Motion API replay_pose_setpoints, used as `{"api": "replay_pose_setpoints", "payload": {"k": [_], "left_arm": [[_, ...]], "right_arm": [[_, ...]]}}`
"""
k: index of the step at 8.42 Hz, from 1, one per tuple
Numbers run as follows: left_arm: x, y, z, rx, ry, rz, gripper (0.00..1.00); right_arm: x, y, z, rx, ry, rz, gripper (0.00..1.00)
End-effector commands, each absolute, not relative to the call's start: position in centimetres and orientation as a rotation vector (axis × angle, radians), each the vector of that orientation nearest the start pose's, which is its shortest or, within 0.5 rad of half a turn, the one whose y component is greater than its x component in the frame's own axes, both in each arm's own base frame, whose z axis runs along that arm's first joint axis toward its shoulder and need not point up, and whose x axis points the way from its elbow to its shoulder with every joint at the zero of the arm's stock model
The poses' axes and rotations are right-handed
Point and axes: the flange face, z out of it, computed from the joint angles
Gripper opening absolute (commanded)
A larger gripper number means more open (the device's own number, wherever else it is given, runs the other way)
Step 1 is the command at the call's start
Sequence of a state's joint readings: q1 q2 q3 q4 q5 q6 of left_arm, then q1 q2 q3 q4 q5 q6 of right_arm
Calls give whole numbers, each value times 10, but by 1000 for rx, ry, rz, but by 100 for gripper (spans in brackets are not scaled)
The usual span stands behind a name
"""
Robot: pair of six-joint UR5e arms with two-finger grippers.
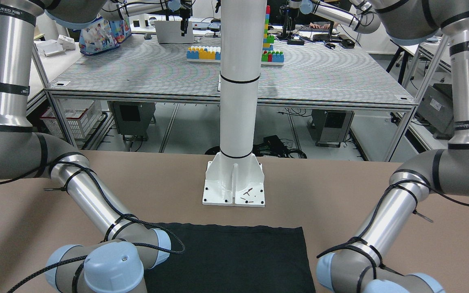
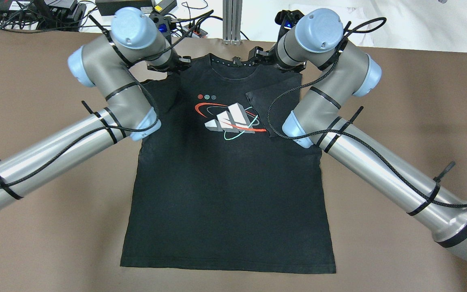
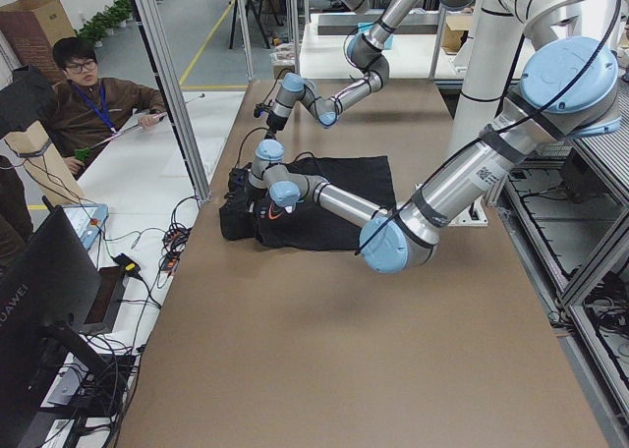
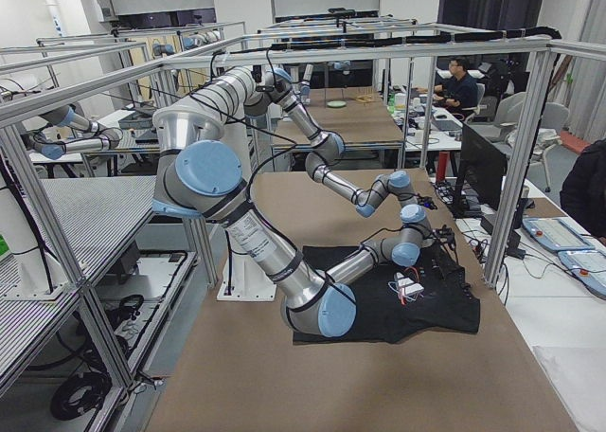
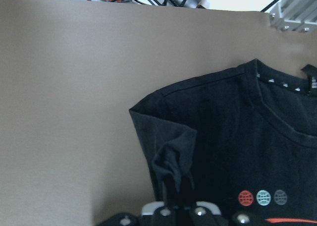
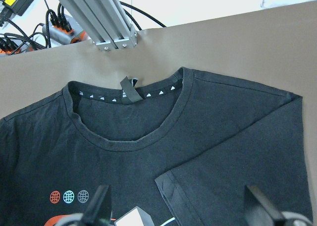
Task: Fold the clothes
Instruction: 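Fold the sleeve with the left gripper inward over the chest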
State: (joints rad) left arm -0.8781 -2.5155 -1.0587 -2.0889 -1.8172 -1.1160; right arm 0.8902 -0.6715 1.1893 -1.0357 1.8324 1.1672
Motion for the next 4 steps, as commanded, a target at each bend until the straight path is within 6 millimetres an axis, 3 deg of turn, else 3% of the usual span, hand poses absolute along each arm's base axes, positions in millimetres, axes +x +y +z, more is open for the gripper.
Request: {"api": "replay_pose_setpoints", "payload": {"k": [1,2,3,4], "left_arm": [[527,-701,191,458,831,-358,0],[533,-698,194,455,826,-359,0],[545,-693,203,486,804,-363,10],[563,-690,222,542,778,-376,99]], "right_arm": [[-423,-695,195,446,-979,299,94],[-424,-694,197,447,-976,298,94],[-426,-694,197,446,-975,296,94],[-427,-693,197,446,-977,296,94]]}}
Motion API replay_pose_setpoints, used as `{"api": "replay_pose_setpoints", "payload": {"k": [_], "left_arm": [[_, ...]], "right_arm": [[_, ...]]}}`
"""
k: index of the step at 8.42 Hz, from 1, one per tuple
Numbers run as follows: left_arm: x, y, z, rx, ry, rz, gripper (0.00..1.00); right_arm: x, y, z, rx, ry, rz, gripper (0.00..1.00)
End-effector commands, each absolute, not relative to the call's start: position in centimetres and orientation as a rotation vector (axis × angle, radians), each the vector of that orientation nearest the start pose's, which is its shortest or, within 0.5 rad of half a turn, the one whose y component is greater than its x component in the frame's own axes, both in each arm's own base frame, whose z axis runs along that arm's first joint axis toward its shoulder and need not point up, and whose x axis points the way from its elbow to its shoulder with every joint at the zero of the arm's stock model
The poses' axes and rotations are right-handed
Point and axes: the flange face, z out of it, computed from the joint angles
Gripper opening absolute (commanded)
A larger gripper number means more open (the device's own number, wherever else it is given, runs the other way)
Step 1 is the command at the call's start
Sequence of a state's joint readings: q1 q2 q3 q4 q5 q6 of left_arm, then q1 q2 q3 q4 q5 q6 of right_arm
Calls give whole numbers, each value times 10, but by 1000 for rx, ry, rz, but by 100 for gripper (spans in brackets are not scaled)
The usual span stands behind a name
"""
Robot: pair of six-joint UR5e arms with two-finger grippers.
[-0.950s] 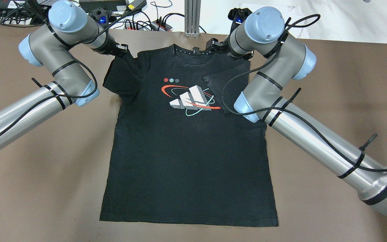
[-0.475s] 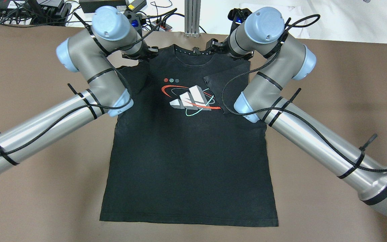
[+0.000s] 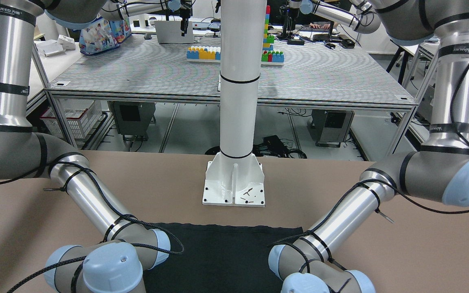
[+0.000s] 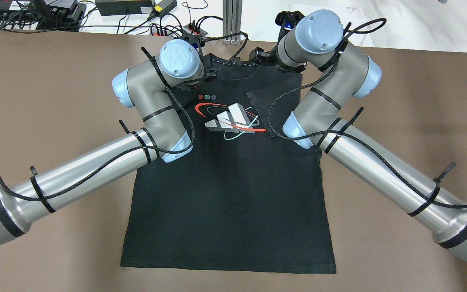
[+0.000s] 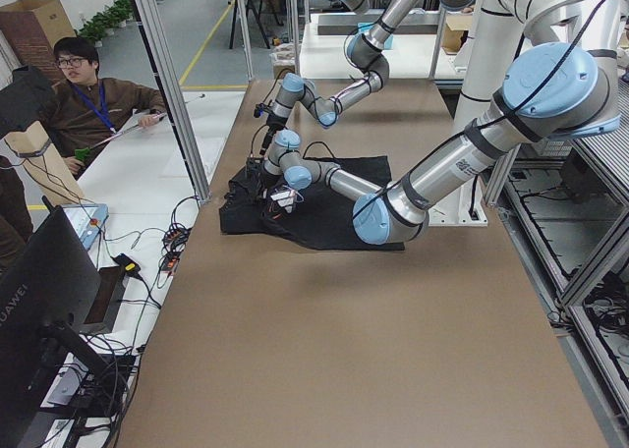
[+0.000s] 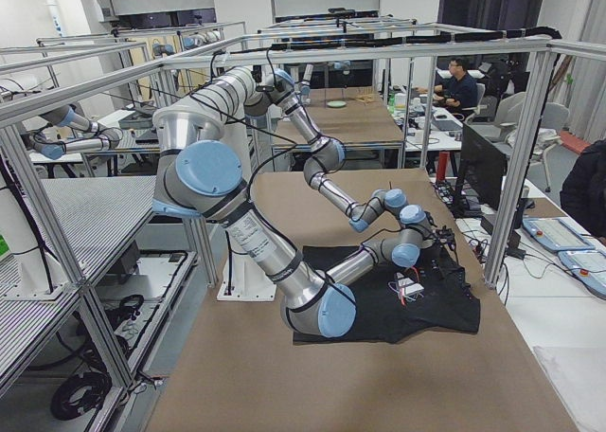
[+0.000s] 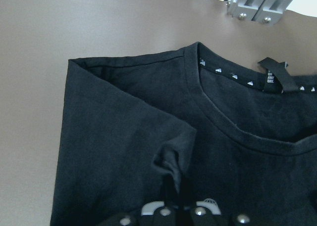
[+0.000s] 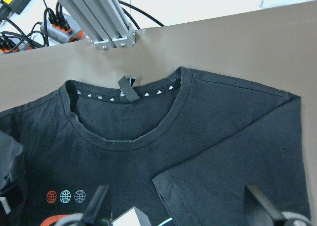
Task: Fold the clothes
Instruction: 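Fold the sleeve with the left gripper inward over the chest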
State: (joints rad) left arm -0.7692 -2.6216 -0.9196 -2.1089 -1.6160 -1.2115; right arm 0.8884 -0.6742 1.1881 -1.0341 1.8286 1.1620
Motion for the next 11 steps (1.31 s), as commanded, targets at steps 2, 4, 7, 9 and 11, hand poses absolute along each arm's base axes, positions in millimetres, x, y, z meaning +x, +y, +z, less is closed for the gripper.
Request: {"api": "replay_pose_setpoints", "payload": {"k": [2,4,7,9,11], "left_arm": [[566,-689,222,567,797,-380,100],[561,-691,215,566,812,-378,100],[526,-714,206,563,831,-375,100],[514,-723,211,587,805,-341,100],[518,-724,222,582,786,-336,100]], "right_arm": [[-427,-693,197,446,-977,296,94],[-429,-691,196,444,-979,296,94],[-429,-690,194,441,-984,301,94],[-431,-689,195,439,-984,301,94],[-431,-690,200,436,-977,302,94]]}}
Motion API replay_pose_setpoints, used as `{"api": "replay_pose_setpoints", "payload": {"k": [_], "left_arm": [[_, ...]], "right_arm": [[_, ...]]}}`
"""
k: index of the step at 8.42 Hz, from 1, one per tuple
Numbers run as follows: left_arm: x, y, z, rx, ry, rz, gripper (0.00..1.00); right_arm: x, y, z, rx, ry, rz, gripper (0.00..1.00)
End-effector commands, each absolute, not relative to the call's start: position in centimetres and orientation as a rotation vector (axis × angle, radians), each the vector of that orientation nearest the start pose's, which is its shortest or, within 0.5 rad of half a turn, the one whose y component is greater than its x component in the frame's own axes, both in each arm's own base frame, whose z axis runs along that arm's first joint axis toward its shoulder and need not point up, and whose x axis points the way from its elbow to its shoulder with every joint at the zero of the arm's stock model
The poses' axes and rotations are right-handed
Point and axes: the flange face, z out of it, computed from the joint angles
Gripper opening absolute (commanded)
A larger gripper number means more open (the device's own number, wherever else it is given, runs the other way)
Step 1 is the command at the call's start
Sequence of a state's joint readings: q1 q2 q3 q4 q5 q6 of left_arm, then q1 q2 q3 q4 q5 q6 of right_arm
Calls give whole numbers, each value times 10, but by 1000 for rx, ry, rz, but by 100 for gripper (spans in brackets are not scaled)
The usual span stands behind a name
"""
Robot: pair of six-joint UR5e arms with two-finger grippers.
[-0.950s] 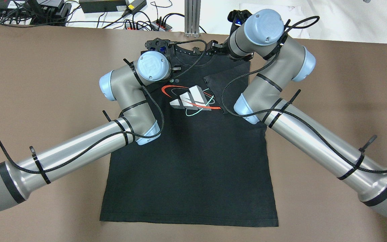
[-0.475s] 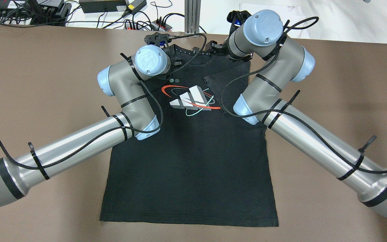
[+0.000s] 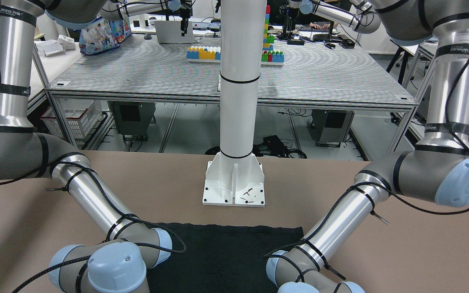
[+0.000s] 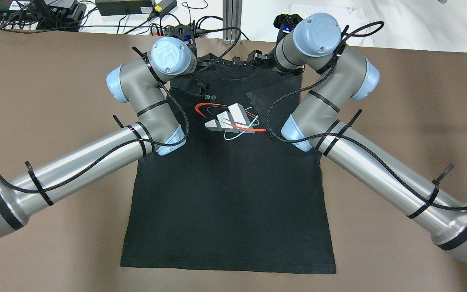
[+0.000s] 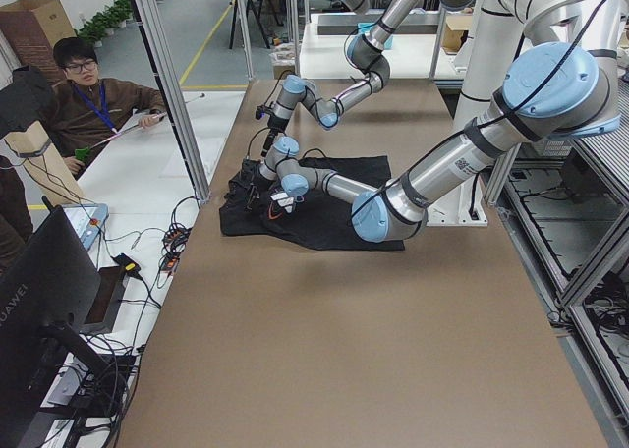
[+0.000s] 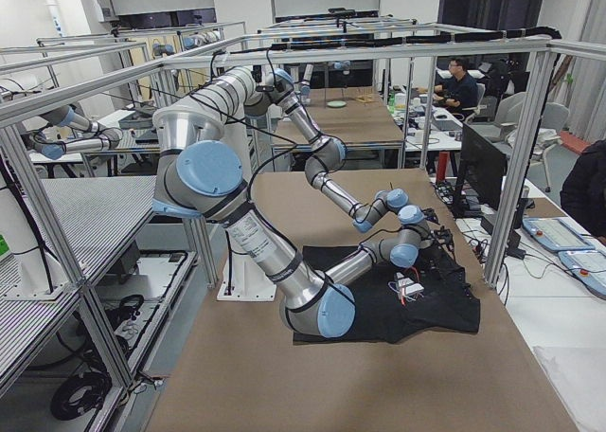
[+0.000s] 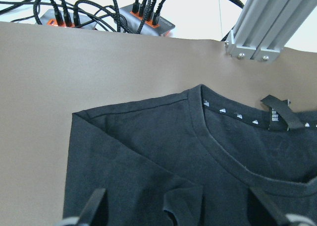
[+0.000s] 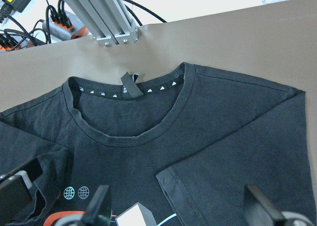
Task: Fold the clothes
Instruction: 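Fold the sleeve with the left gripper inward over the chest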
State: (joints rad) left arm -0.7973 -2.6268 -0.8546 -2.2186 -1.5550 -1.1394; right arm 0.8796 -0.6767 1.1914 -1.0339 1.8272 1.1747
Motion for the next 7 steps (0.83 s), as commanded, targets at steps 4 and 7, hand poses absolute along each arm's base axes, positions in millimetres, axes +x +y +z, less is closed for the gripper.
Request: {"api": "replay_pose_setpoints", "payload": {"k": [4,7], "left_arm": [[545,-702,253,536,766,-309,100],[588,-649,232,458,801,-338,100]], "right_arm": [[-432,-689,204,433,-973,302,94],[-428,-690,203,435,-974,305,94]]}}
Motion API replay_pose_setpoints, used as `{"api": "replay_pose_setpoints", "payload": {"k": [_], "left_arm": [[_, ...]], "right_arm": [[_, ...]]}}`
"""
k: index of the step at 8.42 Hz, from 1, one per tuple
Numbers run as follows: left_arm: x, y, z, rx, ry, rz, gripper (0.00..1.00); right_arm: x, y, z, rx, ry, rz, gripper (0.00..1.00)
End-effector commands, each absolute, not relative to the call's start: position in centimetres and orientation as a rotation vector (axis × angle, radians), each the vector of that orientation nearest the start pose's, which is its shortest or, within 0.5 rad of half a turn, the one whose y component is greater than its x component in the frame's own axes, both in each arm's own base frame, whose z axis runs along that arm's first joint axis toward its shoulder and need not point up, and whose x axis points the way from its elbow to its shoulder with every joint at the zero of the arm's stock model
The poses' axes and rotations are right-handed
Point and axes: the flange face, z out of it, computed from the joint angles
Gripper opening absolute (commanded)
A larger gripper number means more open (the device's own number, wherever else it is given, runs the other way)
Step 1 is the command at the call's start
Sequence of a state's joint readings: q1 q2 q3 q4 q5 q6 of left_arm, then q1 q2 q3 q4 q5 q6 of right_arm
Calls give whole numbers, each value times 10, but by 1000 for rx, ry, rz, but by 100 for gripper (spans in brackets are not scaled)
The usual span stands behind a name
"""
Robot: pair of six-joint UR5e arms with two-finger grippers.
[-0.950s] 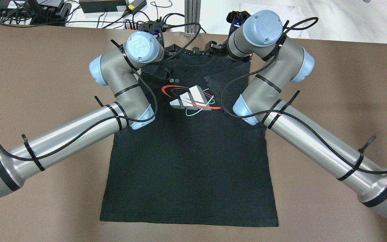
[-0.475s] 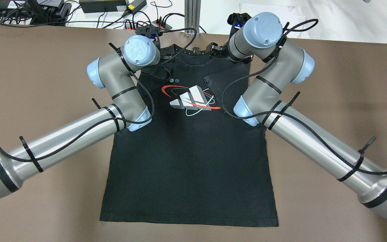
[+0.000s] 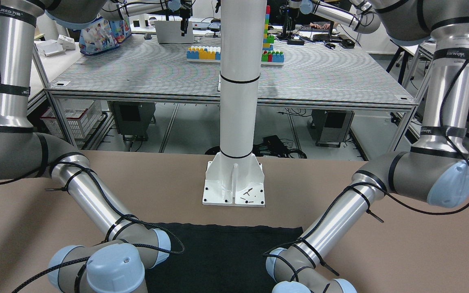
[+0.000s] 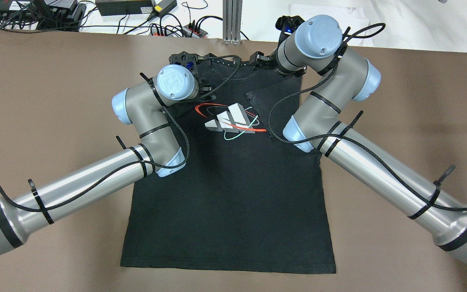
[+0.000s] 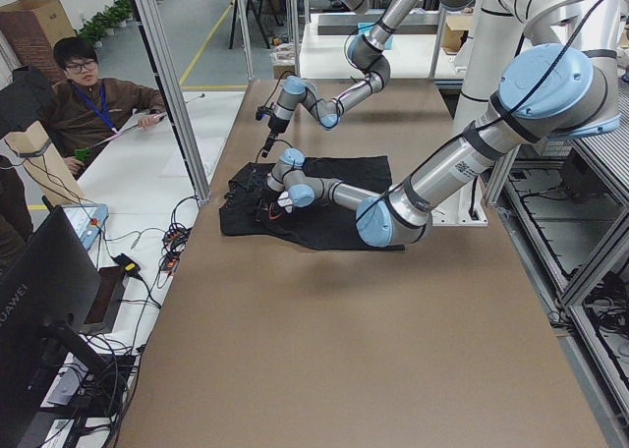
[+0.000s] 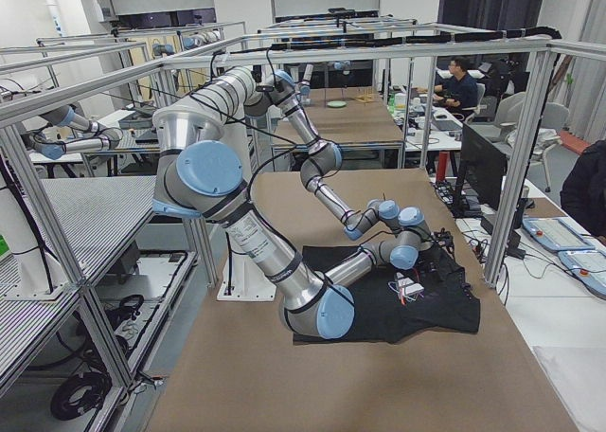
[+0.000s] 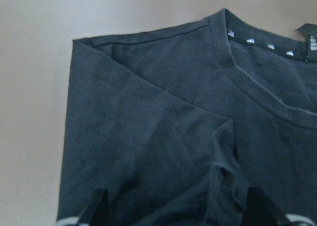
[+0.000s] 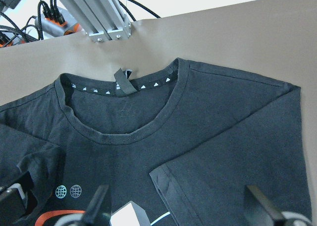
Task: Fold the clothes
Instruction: 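Fold the sleeve with the left gripper inward over the chest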
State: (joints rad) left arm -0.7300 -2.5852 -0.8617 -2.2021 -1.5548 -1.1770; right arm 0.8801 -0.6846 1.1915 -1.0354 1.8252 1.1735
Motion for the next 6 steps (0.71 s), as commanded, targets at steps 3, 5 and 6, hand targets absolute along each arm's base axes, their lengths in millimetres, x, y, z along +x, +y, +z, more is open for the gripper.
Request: {"api": "replay_pose_setpoints", "payload": {"k": [3,5,6], "left_arm": [[599,-617,196,411,816,-365,100],[576,-638,193,427,813,-377,100],[555,-653,186,402,849,-367,100]], "right_arm": [[-423,-684,212,433,-971,306,94],[-419,-679,217,432,-972,305,94],[-419,-678,219,425,-974,302,94]]}}
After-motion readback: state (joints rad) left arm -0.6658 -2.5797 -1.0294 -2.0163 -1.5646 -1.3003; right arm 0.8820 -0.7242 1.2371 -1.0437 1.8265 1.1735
